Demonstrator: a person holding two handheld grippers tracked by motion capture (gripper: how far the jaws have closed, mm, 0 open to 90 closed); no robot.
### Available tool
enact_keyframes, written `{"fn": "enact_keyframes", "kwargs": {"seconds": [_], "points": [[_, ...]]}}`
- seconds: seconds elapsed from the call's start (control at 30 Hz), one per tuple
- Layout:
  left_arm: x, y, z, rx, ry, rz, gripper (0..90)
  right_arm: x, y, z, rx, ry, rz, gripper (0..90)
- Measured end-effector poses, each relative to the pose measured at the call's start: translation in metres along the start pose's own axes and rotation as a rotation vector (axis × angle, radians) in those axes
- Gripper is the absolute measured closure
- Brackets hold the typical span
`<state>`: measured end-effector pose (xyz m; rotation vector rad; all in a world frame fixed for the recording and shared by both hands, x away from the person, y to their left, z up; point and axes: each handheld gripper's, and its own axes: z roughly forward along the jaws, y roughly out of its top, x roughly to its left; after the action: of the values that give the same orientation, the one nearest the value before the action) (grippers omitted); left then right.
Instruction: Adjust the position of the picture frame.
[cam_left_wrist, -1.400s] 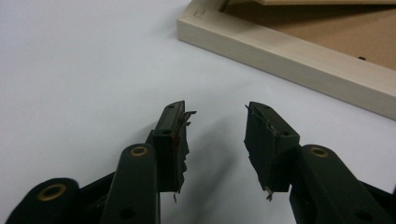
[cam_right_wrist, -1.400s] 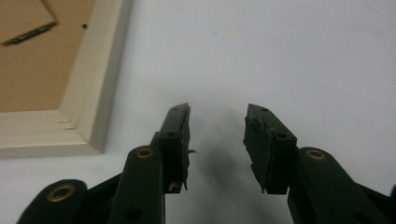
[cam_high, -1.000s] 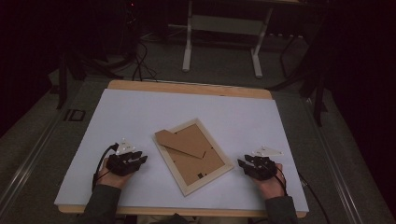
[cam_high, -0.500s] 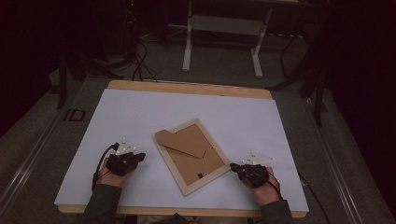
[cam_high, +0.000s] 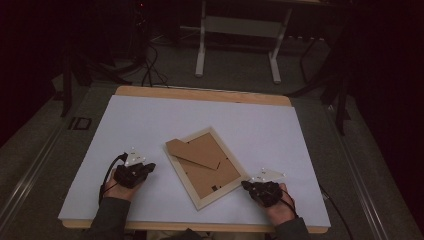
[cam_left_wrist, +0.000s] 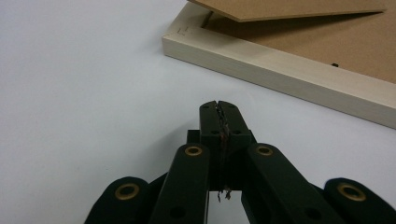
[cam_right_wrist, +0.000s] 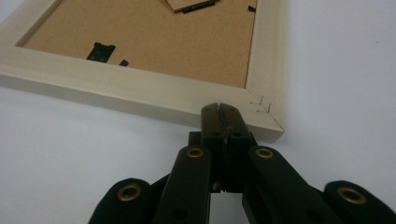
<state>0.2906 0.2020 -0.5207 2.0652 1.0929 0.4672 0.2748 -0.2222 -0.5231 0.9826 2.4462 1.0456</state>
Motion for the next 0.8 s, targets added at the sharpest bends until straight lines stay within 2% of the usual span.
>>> {"fn": "enact_keyframes", "kwargs": {"seconds": [0.2,0.37,0.57,0.7,0.77,0.8], "points": [[0.0,0.0,0.001,0.004,-0.002,0.003,90.0,-0.002,0.001,0.001,-0.015,-0.01,0.016,90.0],[0.0,0.001,0.002,0.008,-0.002,0.002,90.0,-0.008,0.0,0.002,-0.007,-0.024,0.038,90.0],[0.002,0.001,0.004,0.013,-0.003,-0.003,90.0,-0.012,0.007,0.009,0.001,-0.054,0.035,90.0],[0.008,0.002,0.006,0.014,-0.002,-0.034,90.0,-0.019,0.013,0.015,0.01,-0.062,0.051,90.0],[0.008,0.002,0.006,0.014,-0.002,-0.034,90.0,-0.02,0.015,0.016,0.013,-0.066,0.054,90.0],[0.012,0.003,0.007,0.018,-0.002,-0.05,90.0,-0.02,0.015,0.016,0.013,-0.066,0.054,90.0]]}}
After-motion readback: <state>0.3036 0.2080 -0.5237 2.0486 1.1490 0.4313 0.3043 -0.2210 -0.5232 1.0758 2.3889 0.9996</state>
